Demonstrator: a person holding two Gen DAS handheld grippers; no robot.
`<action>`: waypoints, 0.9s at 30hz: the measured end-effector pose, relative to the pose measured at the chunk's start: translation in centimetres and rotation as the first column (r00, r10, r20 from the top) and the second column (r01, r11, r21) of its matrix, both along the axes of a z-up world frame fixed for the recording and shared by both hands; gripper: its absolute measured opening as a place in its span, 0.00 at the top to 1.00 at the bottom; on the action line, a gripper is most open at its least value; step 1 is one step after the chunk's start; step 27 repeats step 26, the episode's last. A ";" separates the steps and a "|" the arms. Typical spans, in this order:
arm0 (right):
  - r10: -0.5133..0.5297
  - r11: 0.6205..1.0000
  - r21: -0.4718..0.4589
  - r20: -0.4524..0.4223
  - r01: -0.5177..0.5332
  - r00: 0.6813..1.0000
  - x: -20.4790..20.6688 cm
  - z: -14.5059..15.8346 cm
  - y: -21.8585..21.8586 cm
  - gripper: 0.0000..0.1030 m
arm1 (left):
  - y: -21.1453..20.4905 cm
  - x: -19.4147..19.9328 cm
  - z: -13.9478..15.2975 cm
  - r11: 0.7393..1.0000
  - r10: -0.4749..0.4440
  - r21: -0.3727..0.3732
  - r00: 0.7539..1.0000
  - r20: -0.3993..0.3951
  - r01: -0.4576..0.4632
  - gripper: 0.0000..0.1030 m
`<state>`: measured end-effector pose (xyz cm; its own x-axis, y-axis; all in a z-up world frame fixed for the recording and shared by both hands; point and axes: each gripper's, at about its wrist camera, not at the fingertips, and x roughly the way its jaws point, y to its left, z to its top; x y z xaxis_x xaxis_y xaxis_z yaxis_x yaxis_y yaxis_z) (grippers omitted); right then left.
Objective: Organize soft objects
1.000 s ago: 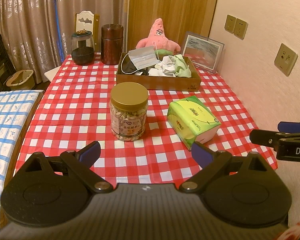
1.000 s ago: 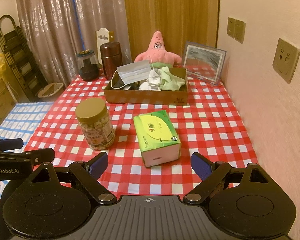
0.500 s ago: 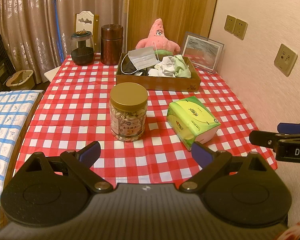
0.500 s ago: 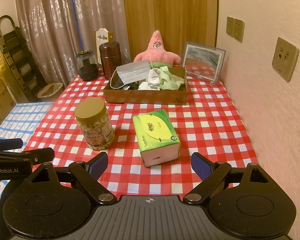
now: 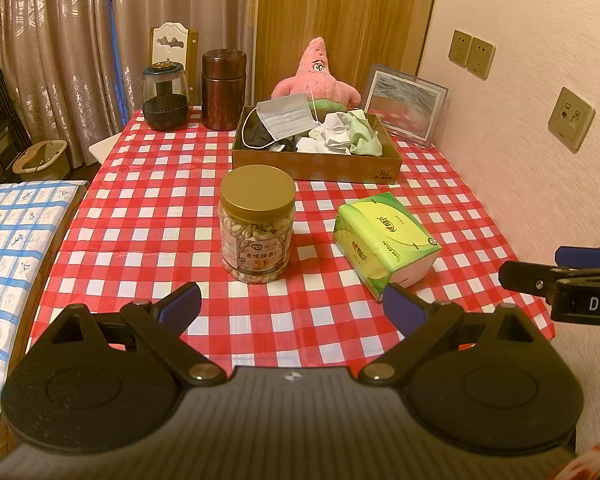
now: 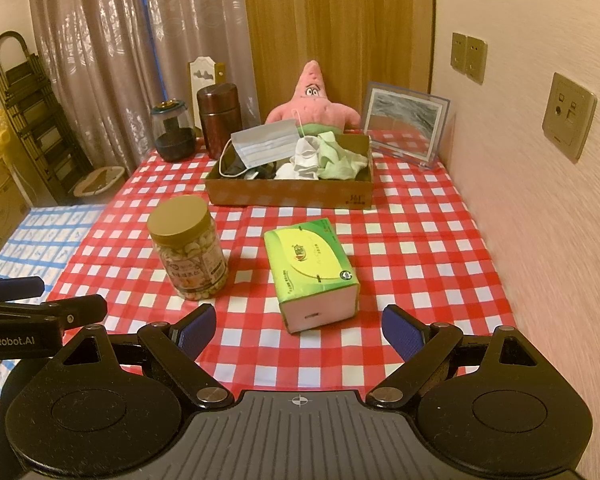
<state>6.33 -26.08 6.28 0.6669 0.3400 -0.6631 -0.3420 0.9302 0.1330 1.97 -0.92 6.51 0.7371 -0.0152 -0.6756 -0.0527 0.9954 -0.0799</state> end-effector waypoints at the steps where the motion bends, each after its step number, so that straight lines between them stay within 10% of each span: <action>1: 0.000 1.000 0.000 0.000 0.000 1.000 0.0 0.0 0.0 0.13 | 0.0 0.0 0.0 1.000 0.000 0.000 1.000 0.000 0.000 0.06; 27: -0.003 1.000 -0.001 0.000 0.003 1.000 0.1 -0.1 -0.1 0.13 | -0.1 0.0 0.0 1.000 -0.003 0.006 1.000 0.015 0.002 0.06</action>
